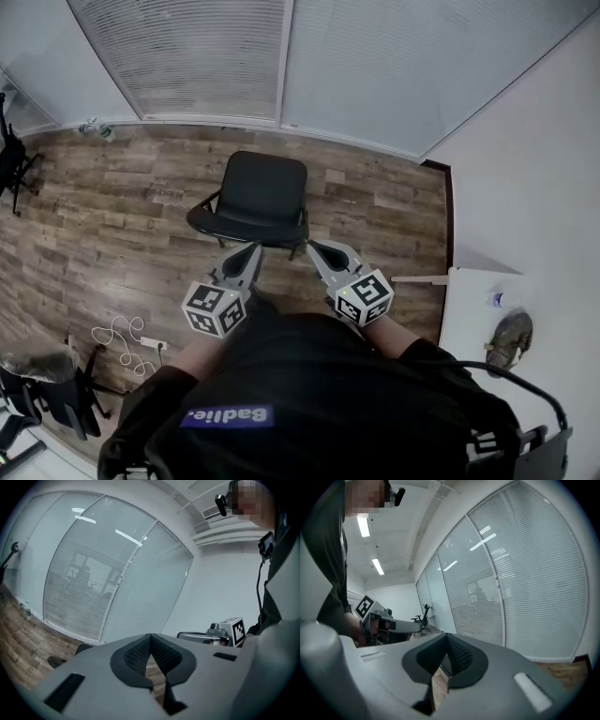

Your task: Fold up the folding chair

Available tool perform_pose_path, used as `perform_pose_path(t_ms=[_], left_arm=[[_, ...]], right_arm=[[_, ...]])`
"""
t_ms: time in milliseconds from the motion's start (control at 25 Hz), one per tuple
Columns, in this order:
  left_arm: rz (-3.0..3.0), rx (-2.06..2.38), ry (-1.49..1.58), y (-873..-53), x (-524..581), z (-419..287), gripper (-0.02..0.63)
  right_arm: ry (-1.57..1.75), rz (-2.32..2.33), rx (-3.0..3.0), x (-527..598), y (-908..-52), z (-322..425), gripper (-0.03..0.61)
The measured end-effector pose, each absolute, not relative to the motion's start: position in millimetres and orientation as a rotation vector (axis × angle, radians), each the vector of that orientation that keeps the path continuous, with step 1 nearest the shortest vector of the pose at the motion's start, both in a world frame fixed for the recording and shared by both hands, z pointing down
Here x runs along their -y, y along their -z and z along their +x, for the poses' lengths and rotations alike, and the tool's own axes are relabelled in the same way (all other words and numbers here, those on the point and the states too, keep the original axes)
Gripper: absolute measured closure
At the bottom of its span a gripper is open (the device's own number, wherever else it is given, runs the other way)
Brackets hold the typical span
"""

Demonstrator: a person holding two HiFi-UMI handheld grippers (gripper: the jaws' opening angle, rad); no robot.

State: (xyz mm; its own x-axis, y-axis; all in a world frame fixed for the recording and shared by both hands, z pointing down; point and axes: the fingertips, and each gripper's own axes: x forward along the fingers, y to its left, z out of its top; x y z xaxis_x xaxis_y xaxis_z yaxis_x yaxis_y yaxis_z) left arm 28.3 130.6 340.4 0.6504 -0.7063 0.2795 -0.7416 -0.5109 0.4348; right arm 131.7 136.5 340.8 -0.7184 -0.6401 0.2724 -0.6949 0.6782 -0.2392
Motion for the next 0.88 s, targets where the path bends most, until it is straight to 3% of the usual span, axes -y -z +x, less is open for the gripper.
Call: perform_pose_path(t_ms=[520, 880], left_arm=[[2.246, 1.105, -0.064, -375, -36, -38, 0.608], [2.058, 1.284, -0.055, -402, 1, -37, 0.607]], right_arm=[[-0.501, 1.057, 2.665, -29, -358, 72, 0.577], [-0.503, 0.888, 2.696, 36, -378, 93, 0.575]])
